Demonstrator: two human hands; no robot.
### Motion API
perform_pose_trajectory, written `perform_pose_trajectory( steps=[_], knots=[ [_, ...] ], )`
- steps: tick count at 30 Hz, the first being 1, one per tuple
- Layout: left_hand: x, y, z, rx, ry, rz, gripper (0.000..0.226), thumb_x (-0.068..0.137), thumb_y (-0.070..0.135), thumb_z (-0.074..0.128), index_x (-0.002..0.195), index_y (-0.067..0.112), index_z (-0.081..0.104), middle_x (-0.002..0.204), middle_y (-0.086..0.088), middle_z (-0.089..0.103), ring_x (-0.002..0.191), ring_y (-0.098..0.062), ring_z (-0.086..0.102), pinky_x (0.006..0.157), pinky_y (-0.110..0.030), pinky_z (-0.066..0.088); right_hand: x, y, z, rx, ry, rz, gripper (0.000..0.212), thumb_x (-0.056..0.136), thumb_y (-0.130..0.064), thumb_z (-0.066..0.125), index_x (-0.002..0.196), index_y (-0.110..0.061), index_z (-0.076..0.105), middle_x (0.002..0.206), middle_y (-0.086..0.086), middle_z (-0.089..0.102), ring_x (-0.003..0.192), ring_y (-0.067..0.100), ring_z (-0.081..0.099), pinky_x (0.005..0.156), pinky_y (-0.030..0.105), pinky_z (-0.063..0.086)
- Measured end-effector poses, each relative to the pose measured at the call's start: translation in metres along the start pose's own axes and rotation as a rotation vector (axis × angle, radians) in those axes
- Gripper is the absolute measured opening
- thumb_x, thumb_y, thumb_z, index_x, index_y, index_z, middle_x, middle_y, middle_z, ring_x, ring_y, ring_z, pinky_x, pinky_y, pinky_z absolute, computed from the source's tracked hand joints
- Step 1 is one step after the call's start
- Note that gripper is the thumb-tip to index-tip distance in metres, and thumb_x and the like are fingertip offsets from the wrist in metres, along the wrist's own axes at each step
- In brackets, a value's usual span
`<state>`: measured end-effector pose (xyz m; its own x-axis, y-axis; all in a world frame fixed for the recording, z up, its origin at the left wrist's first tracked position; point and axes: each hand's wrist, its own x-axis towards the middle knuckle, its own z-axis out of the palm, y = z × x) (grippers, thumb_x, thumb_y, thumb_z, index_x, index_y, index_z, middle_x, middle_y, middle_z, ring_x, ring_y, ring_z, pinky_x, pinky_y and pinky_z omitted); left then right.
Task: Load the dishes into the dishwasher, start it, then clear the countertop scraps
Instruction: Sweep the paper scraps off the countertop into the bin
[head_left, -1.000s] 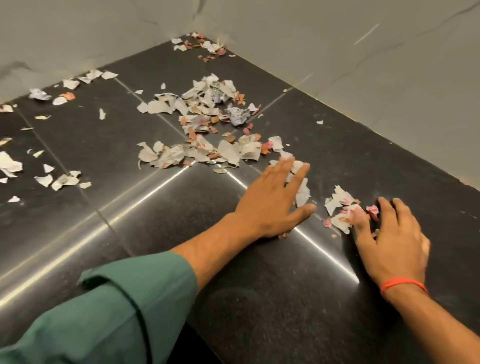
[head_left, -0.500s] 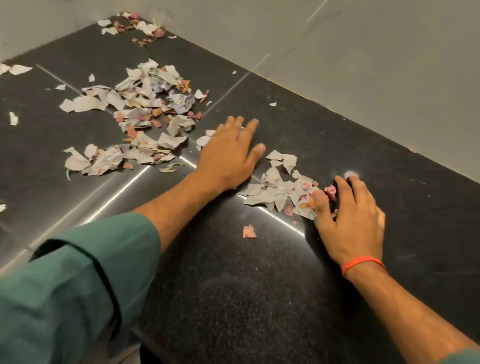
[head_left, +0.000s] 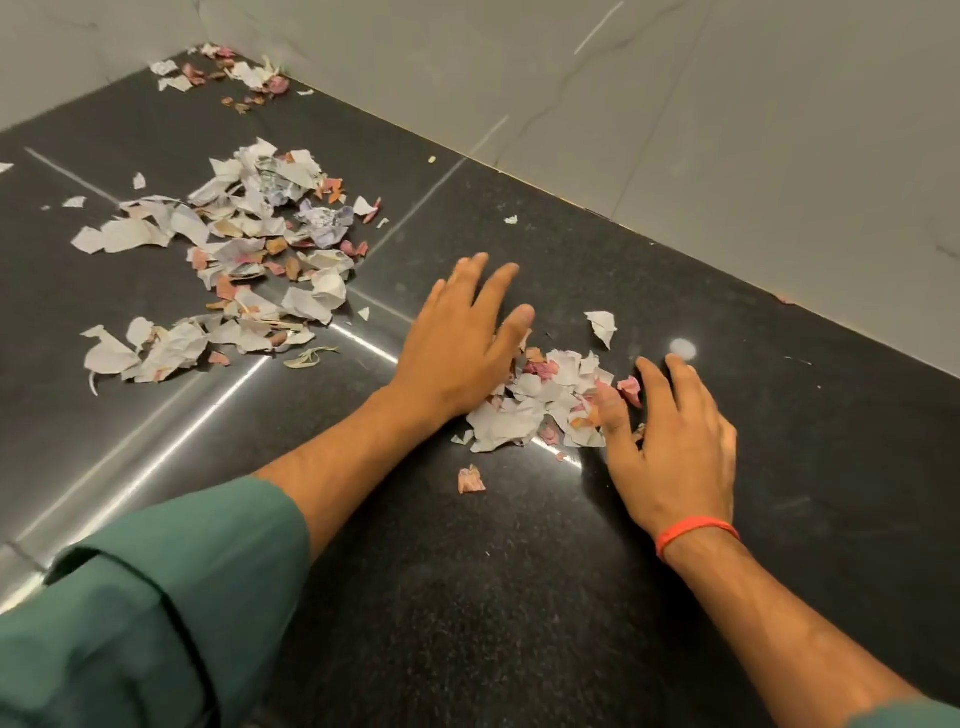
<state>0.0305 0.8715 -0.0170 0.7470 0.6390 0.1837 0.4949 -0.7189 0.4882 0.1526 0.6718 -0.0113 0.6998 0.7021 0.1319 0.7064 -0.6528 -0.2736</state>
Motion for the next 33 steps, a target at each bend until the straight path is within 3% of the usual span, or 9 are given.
perform_pose_trajectory(
  steps=[7,12,16,19,23,26,28,30,33],
  knots=[
    [0.026,0.016,0.01,0.021,-0.203,0.156,0.064,0.105,0.054,0.022,0.164,0.029,0.018,0.17,-0.003,0.021,0.158,-0.02,0.012,0.129,-0.044,0.008,0.0,0.0,-0.002,0.051,0.005,0.006,0.088,0.092,-0.079,0.011,0.155,-0.022,0.034,0.163,0.004,0.029,0.152,0.021,0.022,0.119,0.049,0.023],
    [0.036,0.05,0.023,-0.02,-0.351,0.365,0.06,0.104,0.041,0.027,0.161,0.023,0.03,0.167,0.002,0.031,0.158,-0.019,0.014,0.129,-0.045,0.011,-0.001,0.003,-0.003,0.181,0.039,0.019,0.088,0.092,-0.077,0.016,0.156,-0.018,0.032,0.162,0.002,0.032,0.152,0.016,0.024,0.12,0.045,0.021],
    [0.007,0.069,0.024,-0.124,-0.465,0.48,0.065,0.102,0.047,0.016,0.156,0.022,0.042,0.165,0.005,0.035,0.157,-0.015,0.018,0.128,-0.038,0.009,0.0,0.004,-0.002,0.219,0.053,0.019,0.09,0.091,-0.078,0.013,0.155,-0.018,0.035,0.161,0.001,0.034,0.151,0.015,0.025,0.118,0.044,0.023],
    [-0.02,0.076,0.011,-0.389,-0.417,0.342,0.047,0.108,0.027,0.033,0.152,0.021,0.048,0.157,0.009,0.047,0.148,-0.005,0.036,0.126,-0.037,0.025,0.0,0.005,-0.003,0.231,0.051,0.027,0.096,0.089,-0.081,0.004,0.154,-0.019,0.037,0.161,0.001,0.034,0.151,0.016,0.026,0.119,0.044,0.025],
    [-0.06,0.068,-0.021,-0.454,-0.061,-0.012,0.039,0.106,0.019,0.047,0.141,0.031,0.058,0.136,0.017,0.063,0.127,0.001,0.056,0.107,-0.025,0.046,-0.001,0.004,-0.008,0.236,0.021,-0.008,0.091,0.092,-0.079,0.007,0.153,-0.019,0.039,0.161,0.003,0.035,0.152,0.019,0.023,0.122,0.043,0.023],
    [-0.108,0.045,-0.031,-0.364,0.18,-0.325,0.037,0.107,0.024,0.051,0.141,0.039,0.054,0.144,0.018,0.055,0.135,0.002,0.048,0.116,-0.036,0.041,-0.004,0.005,-0.01,0.25,-0.013,-0.044,0.087,0.094,-0.077,0.009,0.153,-0.02,0.039,0.161,0.002,0.036,0.153,0.02,0.02,0.124,0.042,0.021],
    [-0.139,0.047,-0.022,-0.279,0.19,-0.525,0.043,0.106,0.038,0.046,0.149,0.041,0.043,0.16,0.017,0.037,0.15,-0.004,0.03,0.124,-0.047,0.028,-0.004,0.006,-0.011,0.246,-0.076,-0.116,0.088,0.094,-0.076,0.007,0.155,-0.02,0.037,0.163,0.001,0.032,0.155,0.019,0.015,0.126,0.042,0.015],
    [-0.162,0.075,-0.005,-0.199,0.148,-0.497,0.055,0.1,0.048,0.04,0.154,0.047,0.033,0.166,0.022,0.022,0.155,0.0,0.011,0.128,-0.04,0.014,-0.005,0.005,-0.011,0.222,-0.156,-0.272,0.085,0.096,-0.073,0.007,0.156,-0.02,0.035,0.164,0.0,0.028,0.156,0.017,0.011,0.127,0.041,0.011],
    [-0.174,0.121,0.023,-0.113,0.076,-0.202,0.07,0.097,0.044,0.043,0.161,0.042,0.015,0.166,0.033,0.006,0.154,0.006,0.008,0.126,-0.023,0.011,-0.007,0.003,-0.009,0.247,-0.259,-0.501,0.077,0.098,-0.066,0.015,0.157,-0.02,0.033,0.164,0.0,0.028,0.155,0.015,0.01,0.126,0.042,0.015]
  ],
)
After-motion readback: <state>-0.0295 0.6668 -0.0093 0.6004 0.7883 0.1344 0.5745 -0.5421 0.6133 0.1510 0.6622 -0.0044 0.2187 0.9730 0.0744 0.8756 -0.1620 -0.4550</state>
